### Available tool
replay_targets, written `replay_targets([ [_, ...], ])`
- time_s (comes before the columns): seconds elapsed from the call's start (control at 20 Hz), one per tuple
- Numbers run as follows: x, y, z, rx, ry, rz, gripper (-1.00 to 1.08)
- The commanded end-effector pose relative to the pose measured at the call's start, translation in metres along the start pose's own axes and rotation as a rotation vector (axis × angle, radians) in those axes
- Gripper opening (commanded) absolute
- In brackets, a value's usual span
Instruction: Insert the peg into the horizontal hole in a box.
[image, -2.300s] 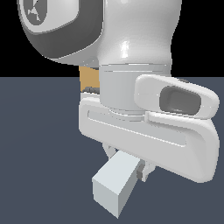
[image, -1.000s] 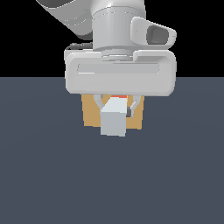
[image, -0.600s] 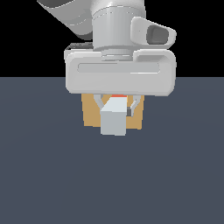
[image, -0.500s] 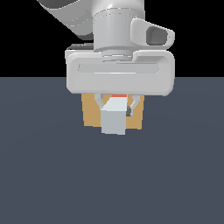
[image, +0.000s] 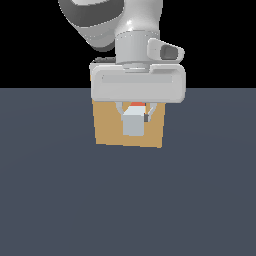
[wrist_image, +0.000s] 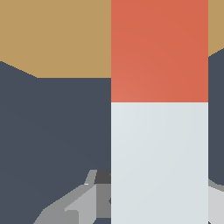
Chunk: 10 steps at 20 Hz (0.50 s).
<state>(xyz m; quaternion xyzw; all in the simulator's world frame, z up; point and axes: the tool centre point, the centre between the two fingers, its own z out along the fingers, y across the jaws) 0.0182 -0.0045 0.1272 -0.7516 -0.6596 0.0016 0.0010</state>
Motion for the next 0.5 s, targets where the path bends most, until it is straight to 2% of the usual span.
replay_targets([
  [0.0, 0.022, 0.001, -0.003, -0.005, 0.001, 0.000, -1.00],
  [0.25, 0.048, 0.002, -0.003, -0.006, 0.001, 0.000, -1.00],
  [0.45, 0.055, 0.003, -0.003, -0.006, 0.001, 0.000, -1.00],
])
